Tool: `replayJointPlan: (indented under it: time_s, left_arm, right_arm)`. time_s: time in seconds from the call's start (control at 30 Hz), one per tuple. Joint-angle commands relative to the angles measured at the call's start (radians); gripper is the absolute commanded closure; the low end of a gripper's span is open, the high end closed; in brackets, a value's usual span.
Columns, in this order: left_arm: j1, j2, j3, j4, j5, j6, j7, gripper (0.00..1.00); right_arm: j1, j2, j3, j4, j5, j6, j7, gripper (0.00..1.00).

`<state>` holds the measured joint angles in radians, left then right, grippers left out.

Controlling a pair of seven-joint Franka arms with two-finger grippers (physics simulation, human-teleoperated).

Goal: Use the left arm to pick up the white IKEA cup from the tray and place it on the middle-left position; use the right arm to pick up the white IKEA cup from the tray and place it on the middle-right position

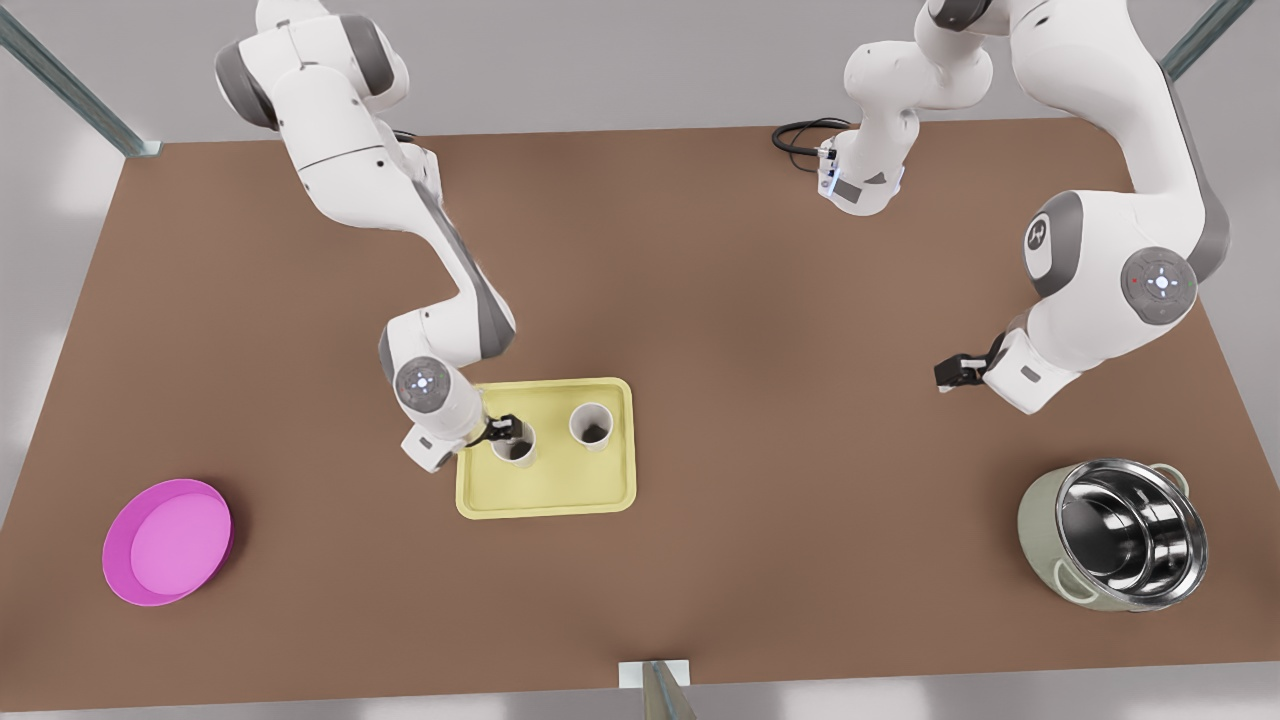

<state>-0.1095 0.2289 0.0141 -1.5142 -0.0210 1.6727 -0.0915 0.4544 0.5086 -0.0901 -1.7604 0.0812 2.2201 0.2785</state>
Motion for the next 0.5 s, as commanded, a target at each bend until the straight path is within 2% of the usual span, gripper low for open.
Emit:
replayJointPlan:
  time_s: [0.0,0.27,0.3,0.47]
  left_arm:
    - [-0.004,-0.002,-0.002,0.002,0.000,-0.013,-0.002,0.00]
    - [-0.025,-0.003,-0.008,0.009,0.000,-0.019,-0.004,0.00]
    - [-0.025,-0.006,-0.008,0.009,0.001,-0.019,-0.004,0.00]
    - [-0.024,-0.006,-0.003,0.003,0.000,-0.033,-0.002,0.00]
  right_arm:
    - [-0.019,0.007,0.000,-0.004,0.002,0.029,0.067,0.00]
    - [-0.008,0.045,0.007,-0.004,0.000,0.020,0.082,0.00]
    - [-0.008,0.045,0.007,-0.002,0.003,0.020,0.082,0.25]
    - [0.010,0.051,0.009,-0.002,0.006,0.020,0.071,0.72]
